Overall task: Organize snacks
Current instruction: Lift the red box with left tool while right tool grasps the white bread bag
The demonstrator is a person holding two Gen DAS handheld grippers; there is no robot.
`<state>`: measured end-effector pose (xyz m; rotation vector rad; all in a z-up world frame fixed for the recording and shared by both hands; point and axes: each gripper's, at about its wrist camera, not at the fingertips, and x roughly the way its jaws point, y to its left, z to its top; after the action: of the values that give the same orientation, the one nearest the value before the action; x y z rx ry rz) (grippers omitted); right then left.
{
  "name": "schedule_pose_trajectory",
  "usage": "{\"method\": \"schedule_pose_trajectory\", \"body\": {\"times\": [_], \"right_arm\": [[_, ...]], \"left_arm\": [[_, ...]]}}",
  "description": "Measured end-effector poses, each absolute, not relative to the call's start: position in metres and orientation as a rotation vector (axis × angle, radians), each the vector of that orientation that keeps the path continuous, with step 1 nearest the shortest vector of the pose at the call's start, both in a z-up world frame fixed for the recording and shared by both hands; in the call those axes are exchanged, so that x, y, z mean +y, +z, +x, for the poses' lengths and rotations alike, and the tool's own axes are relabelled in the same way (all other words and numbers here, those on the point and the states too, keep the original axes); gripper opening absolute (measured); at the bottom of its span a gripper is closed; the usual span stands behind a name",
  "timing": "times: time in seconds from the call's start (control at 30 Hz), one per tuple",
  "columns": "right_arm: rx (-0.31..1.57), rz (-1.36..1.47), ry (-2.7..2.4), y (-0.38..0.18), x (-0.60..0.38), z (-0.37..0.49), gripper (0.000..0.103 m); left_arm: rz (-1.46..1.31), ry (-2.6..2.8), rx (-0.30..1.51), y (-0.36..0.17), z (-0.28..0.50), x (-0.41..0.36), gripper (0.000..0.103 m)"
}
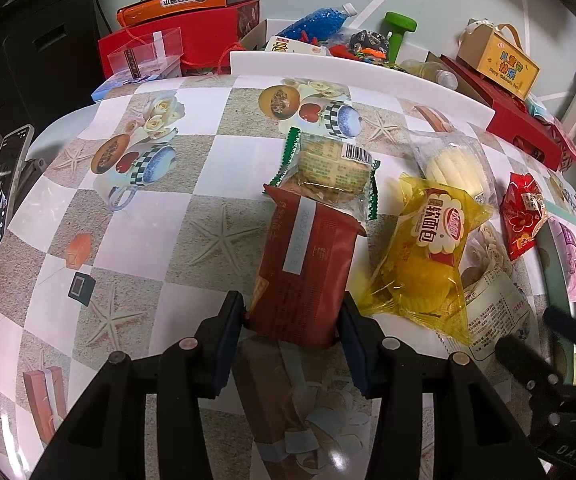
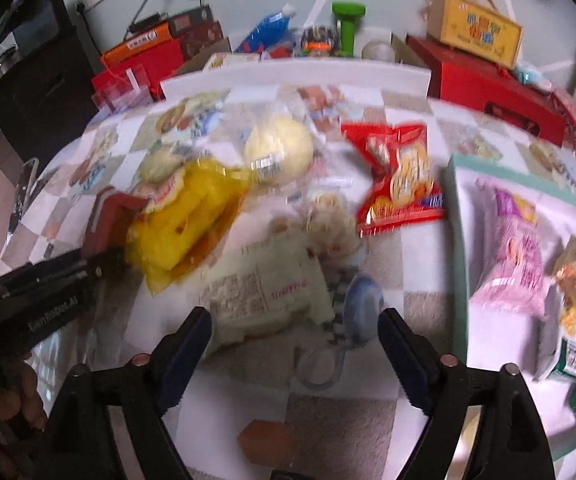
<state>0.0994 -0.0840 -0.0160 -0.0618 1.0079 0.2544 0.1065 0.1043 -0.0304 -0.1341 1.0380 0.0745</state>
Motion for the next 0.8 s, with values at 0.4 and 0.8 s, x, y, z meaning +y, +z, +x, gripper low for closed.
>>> {"method": "schedule_pose_trajectory", "body": {"times": [0.4, 0.8], "right_arm": [[0.986, -0.185, 0.280, -0.037, -0.055, 0.113, 0.093], [0.959, -0.182, 0.298, -0.040, -0.052, 0.112, 0.085]], "left_arm": [[-0.130, 0.068, 1.043, -0.033, 0.107, 0.103, 0.049], [-0.123, 0.066, 1.044, -0.034, 0.109, 0.102, 0.050]]}}
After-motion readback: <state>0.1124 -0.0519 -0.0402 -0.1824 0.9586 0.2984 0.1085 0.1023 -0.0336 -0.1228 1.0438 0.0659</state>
